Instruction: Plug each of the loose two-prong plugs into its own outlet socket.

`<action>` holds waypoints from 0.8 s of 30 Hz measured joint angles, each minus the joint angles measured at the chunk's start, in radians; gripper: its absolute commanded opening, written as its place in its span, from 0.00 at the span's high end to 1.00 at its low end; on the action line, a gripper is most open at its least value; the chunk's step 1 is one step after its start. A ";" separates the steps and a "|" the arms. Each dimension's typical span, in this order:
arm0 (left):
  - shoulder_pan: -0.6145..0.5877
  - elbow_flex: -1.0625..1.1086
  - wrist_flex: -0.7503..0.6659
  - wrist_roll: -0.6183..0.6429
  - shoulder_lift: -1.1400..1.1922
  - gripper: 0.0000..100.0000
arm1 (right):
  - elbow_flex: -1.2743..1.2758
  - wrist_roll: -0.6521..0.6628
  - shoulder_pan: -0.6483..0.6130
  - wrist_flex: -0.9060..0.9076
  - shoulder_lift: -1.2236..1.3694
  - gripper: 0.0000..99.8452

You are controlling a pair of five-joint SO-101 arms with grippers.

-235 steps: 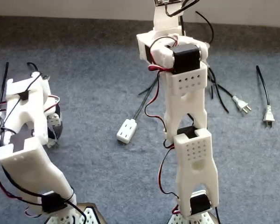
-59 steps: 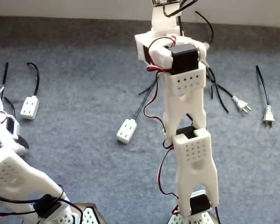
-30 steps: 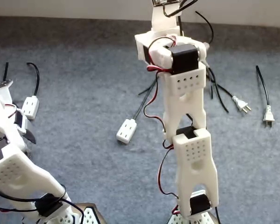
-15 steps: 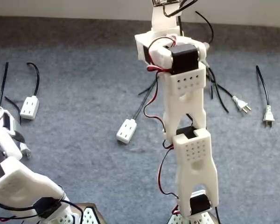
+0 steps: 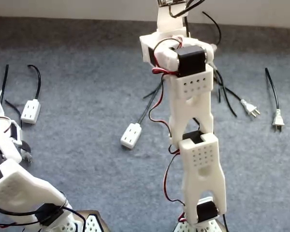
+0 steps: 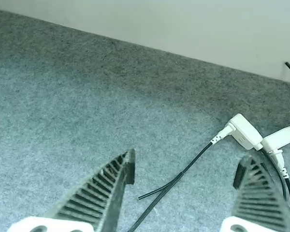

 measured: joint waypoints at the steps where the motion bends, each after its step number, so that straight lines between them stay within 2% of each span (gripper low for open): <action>1: 0.000 0.005 -0.005 0.000 0.000 0.82 | 0.000 0.000 0.000 0.000 0.000 0.68; 10: 0.000 0.051 -0.023 0.002 0.000 0.82 | 0.000 0.000 -0.009 0.000 0.000 0.68; 17: 0.000 0.110 -0.087 0.098 -0.002 0.82 | 0.000 0.000 -0.011 0.000 0.000 0.68; 24: 0.012 0.112 -0.089 0.103 -0.003 1.00 | 0.000 0.000 -0.014 0.000 0.000 0.68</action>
